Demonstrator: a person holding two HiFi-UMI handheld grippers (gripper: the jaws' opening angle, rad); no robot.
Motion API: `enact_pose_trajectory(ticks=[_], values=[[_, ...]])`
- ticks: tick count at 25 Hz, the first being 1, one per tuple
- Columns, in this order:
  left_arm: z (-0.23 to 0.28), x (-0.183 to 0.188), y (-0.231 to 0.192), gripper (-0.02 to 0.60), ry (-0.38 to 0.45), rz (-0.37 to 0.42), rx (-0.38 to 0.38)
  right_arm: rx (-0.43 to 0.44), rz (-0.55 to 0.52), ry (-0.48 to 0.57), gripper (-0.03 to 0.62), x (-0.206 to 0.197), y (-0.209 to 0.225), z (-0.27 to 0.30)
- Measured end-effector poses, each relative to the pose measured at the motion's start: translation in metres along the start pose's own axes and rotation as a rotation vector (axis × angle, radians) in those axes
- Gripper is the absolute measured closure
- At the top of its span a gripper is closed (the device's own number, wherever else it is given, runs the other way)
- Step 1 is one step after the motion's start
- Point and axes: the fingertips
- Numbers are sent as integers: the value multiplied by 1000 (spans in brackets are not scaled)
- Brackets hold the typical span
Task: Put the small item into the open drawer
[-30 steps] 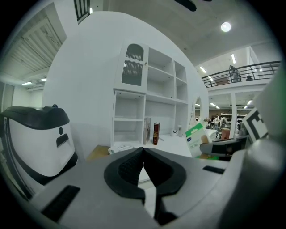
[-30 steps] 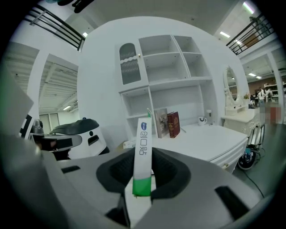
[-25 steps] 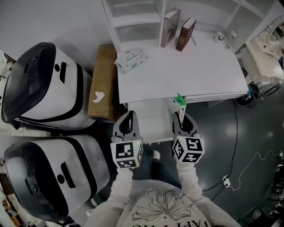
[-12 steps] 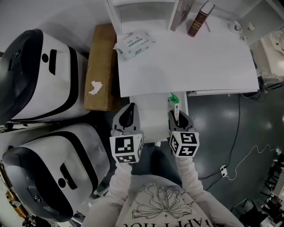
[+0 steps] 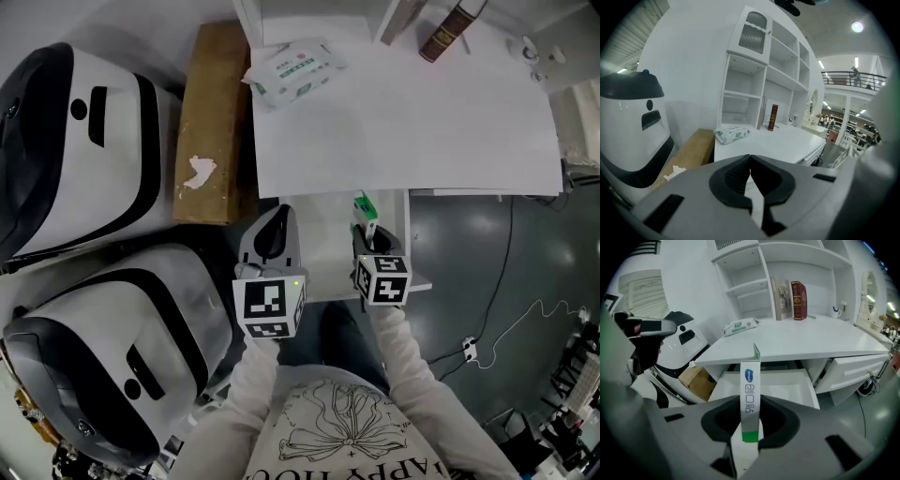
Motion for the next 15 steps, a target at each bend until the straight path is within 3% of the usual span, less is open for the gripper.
enact_pose_trajectory(ticks=[7,15], values=[[12,-8,-12,577,-30,-9,9,3,-48,-98,505,-10,2,41],[22,-18,-17,577,-54,-26,6,4,-91,-296,507,-49,9,83]])
Point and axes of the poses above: the fingertips, and each gripper's own axes: z forward along the fingers, y to its right, x out of its top, and after that the axes turned 10 degrees about -y, right-handed
